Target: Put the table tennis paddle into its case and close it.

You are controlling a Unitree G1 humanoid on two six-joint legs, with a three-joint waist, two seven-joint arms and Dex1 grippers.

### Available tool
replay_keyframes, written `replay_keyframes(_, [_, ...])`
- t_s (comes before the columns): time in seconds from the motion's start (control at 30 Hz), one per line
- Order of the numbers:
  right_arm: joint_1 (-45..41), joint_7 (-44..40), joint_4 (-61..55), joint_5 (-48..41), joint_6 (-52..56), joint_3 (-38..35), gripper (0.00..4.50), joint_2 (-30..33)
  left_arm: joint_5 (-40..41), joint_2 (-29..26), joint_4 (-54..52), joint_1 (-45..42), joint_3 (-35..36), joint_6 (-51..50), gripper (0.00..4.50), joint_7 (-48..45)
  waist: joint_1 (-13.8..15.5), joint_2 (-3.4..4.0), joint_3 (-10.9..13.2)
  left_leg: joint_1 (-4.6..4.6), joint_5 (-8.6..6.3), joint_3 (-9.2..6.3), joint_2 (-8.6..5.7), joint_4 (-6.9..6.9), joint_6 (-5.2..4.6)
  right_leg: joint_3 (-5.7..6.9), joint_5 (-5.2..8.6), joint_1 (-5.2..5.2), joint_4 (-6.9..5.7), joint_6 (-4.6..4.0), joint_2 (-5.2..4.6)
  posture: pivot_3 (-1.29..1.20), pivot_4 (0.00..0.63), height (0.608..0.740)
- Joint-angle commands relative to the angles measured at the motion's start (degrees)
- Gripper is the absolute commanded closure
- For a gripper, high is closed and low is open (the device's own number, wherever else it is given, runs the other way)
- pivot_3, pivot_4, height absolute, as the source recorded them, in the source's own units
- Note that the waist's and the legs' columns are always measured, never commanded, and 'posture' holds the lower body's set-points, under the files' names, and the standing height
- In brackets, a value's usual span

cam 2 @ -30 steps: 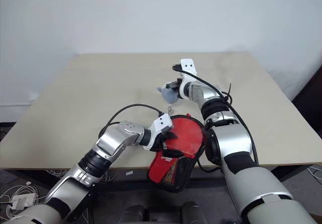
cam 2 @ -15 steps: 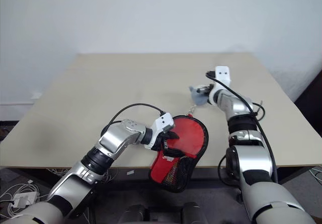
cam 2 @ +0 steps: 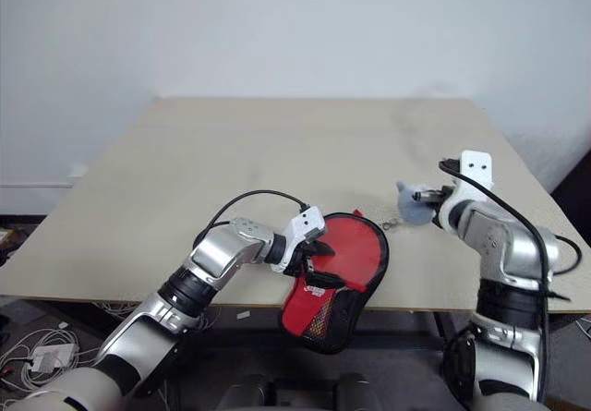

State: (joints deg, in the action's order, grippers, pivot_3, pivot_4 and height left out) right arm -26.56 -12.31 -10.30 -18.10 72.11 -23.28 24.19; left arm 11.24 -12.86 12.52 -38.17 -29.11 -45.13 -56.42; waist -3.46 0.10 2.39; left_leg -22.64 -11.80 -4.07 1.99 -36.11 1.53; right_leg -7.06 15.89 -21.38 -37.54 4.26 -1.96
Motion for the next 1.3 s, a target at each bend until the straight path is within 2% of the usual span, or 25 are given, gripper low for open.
replay_keyframes(0.03, [3.17, 1.52, -11.27, -1.17, 4.74, -5.14, 4.45, 0.56, -2.85, -0.69, 6.08, 2.05, -4.48, -1.51, 0.0, -0.73, 0.54, 0.0, 0.0, 0.0, 0.0, 0.01, 0.0, 0.0, 0.0, -0.01, 0.0, -0.02, 0.0, 0.0, 0.0, 0.0, 0.0, 0.74])
replay_keyframes(0.37, [16.65, -3.32, -25.1, -5.01, 14.22, -8.22, 4.45, 3.67, -4.26, 1.45, 10.87, -0.28, -4.96, 1.09, 0.0, -2.52, 0.96, -0.05, -0.06, 0.02, -0.02, -0.01, 0.0, -0.03, 0.03, 0.01, 0.09, -0.02, 0.21, -0.16, -0.03, 0.0, 0.0, 0.74])
replay_keyframes(0.5, [24.39, -7.54, -31.07, -7.4, 16.14, -9.61, 4.45, 6.25, -4.75, 2.19, 12.05, -0.63, -4.9, 1.76, 0.0, -2.95, 1.37, -0.17, -0.1, 0.01, -0.03, -0.05, 0.0, -0.01, 0.04, 0.03, 0.09, 0.06, 0.45, -0.15, -0.04, 0.0, 0.0, 0.74])
replay_keyframes(0.7, [32.27, -14.46, -39.82, -13.29, 20.36, -14.75, 4.45, 5.28, -5.2, 2.46, 12.39, -0.67, -5.22, 1.78, 0.0, -3.94, 1.45, -0.3, -0.18, -0.02, -0.13, -0.05, -0.01, 0.01, 0.11, -0.01, 0.09, 0.14, 0.65, -0.15, -0.04, 0.0, 0.0, 0.74])
replay_keyframes(0.93, [39.83, -23.3, -48.81, -21.82, 20.39, -17.96, 4.45, 4.56, -5.79, 2.46, 12.34, -0.65, -5.8, 1.54, 0.0, -5.27, 1.4, -0.44, -0.29, -0.01, -0.25, -0.05, -0.01, 0.03, 0.26, 0.0, 0.09, 0.14, 0.7, -0.15, -0.04, 0.0, 0.0, 0.74])
replay_keyframes(1.2, [55.94, -28.39, -49.7, -29.19, 9.83, -17.06, 4.45, 12.05, -6.67, 2.94, 12.82, -0.86, -6.11, 1.74, 0.0, -6.45, 1.41, -0.61, -0.34, -0.02, -0.38, -0.02, -0.01, 0.03, 0.27, 0.0, 0.09, 0.17, 0.81, -0.15, -0.12, 0.0, 0.0, 0.74])
replay_keyframes(1.3, [58.89, -28.94, -49.64, -30.29, 7.01, -17.59, 4.45, 12.03, -6.78, 3.01, 12.84, -0.82, -6.13, 1.62, 0.0, -6.63, 1.4, -0.71, -0.37, 0.0, -0.41, -0.02, -0.01, 0.02, 0.3, 0.01, 0.1, 0.17, 0.82, -0.15, -0.14, 0.0, 0.0, 0.74])
